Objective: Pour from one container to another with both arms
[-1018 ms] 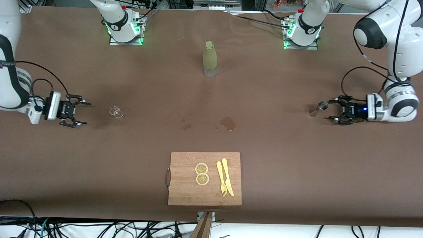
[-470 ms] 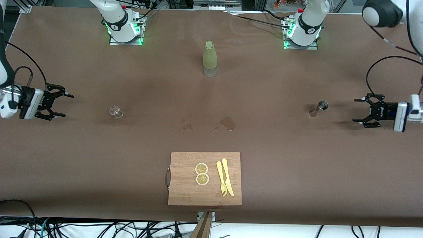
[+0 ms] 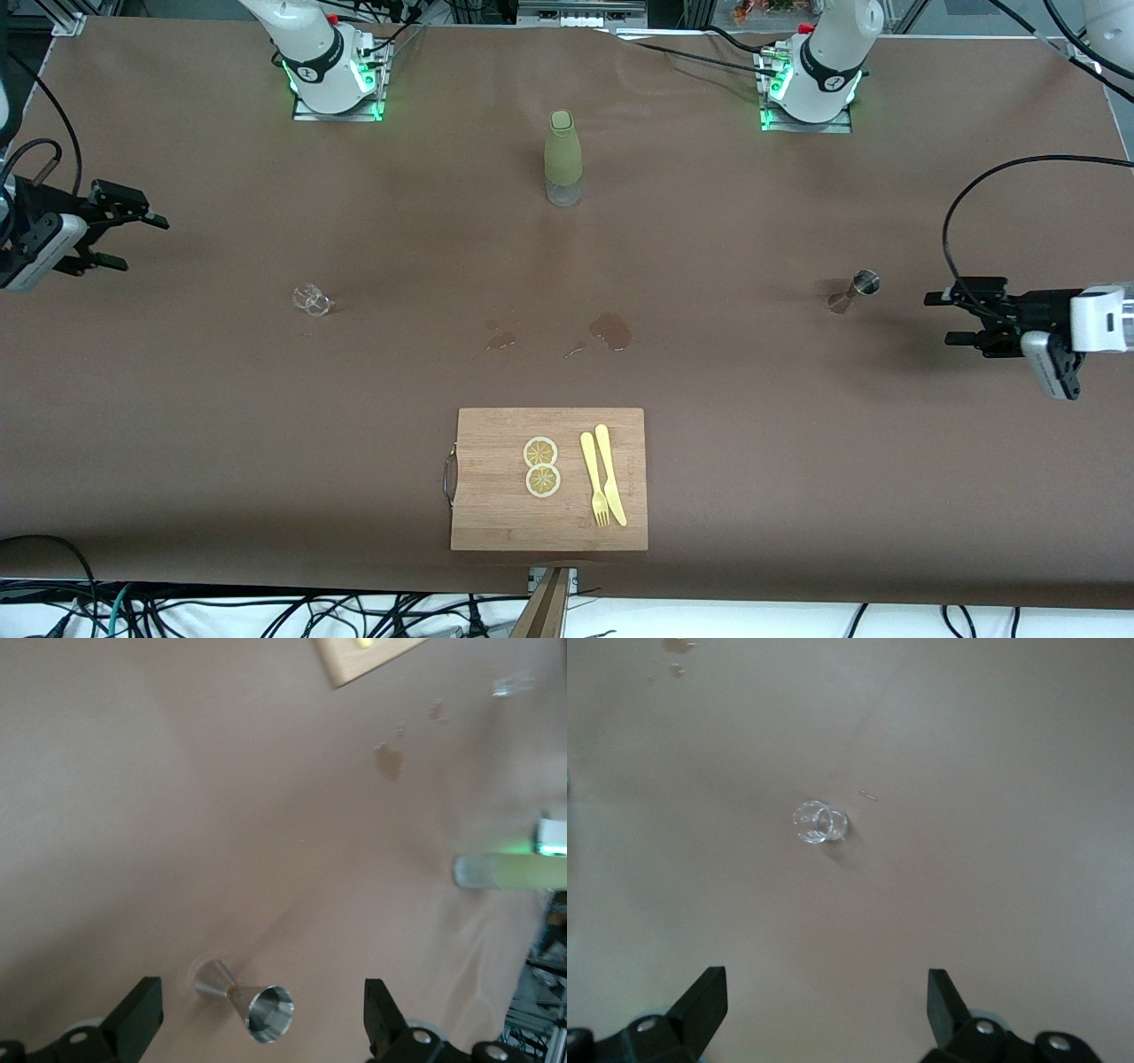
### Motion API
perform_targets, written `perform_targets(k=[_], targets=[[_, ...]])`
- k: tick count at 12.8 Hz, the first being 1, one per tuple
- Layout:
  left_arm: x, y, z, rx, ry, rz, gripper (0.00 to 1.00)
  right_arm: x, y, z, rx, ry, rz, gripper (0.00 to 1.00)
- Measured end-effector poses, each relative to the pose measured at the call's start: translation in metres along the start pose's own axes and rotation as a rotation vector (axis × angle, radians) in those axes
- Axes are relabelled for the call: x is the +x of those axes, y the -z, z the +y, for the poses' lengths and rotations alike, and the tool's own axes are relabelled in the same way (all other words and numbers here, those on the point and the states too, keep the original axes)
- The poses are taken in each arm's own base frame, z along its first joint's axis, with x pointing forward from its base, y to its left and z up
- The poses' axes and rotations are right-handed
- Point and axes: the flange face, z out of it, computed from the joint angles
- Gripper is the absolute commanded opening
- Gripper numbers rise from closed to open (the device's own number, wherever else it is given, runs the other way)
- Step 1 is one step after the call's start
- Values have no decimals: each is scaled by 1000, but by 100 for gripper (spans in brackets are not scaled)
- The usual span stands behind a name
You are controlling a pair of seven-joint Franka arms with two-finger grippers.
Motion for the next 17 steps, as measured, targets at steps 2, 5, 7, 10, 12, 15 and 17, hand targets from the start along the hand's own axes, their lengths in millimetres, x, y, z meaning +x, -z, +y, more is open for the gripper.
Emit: perform_targets(k=[2, 5, 7, 10, 12, 15, 17], targets=[[19, 11, 35, 103, 9, -29, 100, 12, 17, -26, -86, -181, -34, 100], [26, 49, 75, 264, -40, -24, 100, 31, 28, -59, -194, -336, -66, 100], [22, 83, 99, 349, -54, -6, 100, 44, 38, -78, -239, -420, -77, 100], [19, 119, 150, 429, 161, 54, 100, 48, 79, -95, -247, -490, -83, 100], [27, 113, 200, 441, 337, 53, 100, 46, 115, -104, -255, -497, -65, 100], [49, 87, 251, 486, 388, 27, 100, 45, 139, -106, -269, -509, -23, 100], [53, 80, 264, 524, 389, 13, 100, 44, 138, -102, -270, -518, -19, 100]])
